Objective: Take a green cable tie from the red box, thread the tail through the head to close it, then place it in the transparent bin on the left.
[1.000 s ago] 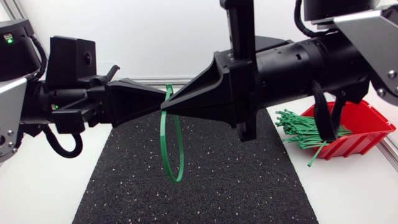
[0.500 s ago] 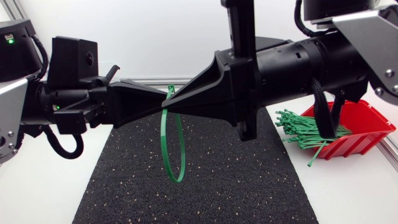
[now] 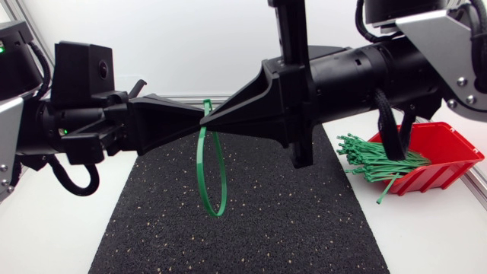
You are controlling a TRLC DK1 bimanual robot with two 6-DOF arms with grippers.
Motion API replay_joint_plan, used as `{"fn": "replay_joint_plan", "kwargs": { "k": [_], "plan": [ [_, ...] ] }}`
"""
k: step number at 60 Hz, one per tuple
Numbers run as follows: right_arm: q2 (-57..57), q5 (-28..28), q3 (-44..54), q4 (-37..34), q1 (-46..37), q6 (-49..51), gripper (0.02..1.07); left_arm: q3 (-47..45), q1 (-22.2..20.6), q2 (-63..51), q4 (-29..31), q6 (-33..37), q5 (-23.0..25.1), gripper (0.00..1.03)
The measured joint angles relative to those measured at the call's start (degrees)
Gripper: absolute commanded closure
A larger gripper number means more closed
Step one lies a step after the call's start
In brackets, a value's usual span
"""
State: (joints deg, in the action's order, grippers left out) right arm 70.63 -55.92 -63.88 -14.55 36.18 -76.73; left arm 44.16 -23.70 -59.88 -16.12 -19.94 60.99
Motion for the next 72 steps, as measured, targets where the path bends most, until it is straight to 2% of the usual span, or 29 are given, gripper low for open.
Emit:
{"fn": "replay_joint_plan", "kwargs": {
  "k": [44,48,53,55,72],
  "plan": [
    [1.79,-1.07,-2.34,0.42,-1.46,-1.29,1.00,-0.74,-0.48,2.32,1.07,-0.15,-0.07,1.00],
    [1.77,-1.11,-2.36,0.39,-1.46,-1.27,0.87,-0.74,-0.48,2.36,1.07,-0.55,-0.07,1.00],
    [1.77,-1.03,-2.34,0.42,-1.46,-1.27,0.51,-0.74,-0.48,2.36,1.20,-0.68,-0.02,1.00],
    [1.68,-1.03,-2.36,0.42,-1.46,-1.27,0.40,-0.81,-0.48,2.36,1.31,-0.70,-0.02,1.00],
    [0.20,0.92,-2.40,-0.55,-0.98,-1.22,0.40,-1.38,-0.46,2.34,1.18,-0.85,1.81,1.00]
  ]
}}
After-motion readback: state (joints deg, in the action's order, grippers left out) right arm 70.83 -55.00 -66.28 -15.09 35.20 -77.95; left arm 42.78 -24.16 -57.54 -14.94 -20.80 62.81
